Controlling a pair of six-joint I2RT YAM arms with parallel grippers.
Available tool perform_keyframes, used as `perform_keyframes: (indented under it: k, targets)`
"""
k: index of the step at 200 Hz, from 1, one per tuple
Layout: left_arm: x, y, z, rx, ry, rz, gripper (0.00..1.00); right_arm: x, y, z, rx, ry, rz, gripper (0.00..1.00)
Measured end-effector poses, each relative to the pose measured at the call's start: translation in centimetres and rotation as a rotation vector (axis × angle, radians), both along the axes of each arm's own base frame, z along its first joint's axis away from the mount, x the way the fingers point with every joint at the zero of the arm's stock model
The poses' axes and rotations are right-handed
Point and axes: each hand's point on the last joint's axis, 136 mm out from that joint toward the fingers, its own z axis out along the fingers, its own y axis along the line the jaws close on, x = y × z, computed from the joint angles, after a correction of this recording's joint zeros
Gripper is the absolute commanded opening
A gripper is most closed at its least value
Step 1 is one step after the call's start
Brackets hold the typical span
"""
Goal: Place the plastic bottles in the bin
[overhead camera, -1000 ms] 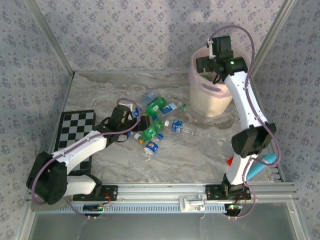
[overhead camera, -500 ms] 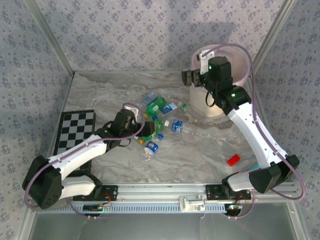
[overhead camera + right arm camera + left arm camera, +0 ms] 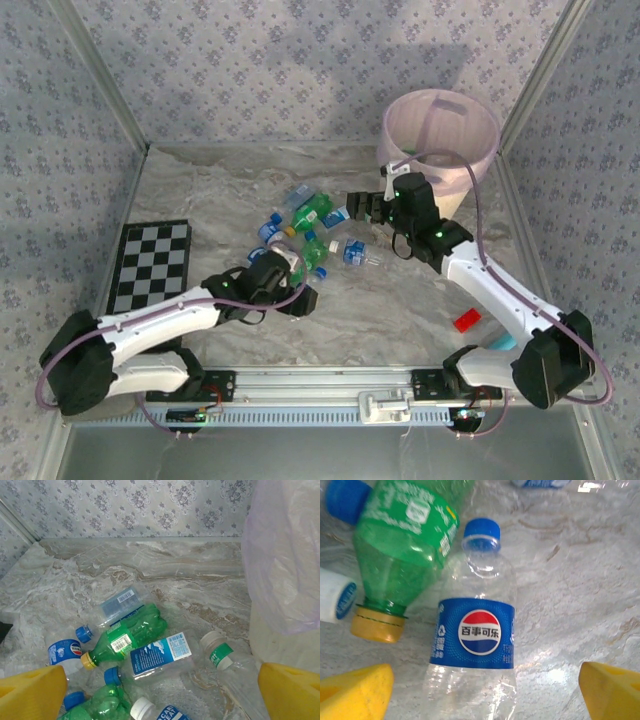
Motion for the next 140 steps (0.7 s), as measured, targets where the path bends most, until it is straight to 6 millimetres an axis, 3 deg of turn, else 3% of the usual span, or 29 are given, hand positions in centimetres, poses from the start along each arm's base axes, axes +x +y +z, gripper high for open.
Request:
perform_keyframes:
  k: [71, 106, 140]
  targets:
    - [-0.7, 0.7, -5.1, 0.16, 0.113, -0.001, 0.85, 0.3, 2.0, 0.3, 0.014, -0.002, 0.033, 1.0]
    - [-0.6, 0.3, -5.8, 0.181, 0.129, -0.009, 0.78, 0.3, 2.1, 0.3, 0.013, -0.002, 0.034, 1.0]
    - [-0.5, -0.4, -5.5, 0.174, 0.119, -0.023, 0.6, 0.3, 2.1, 0.3, 0.013, -0.002, 0.034, 1.0]
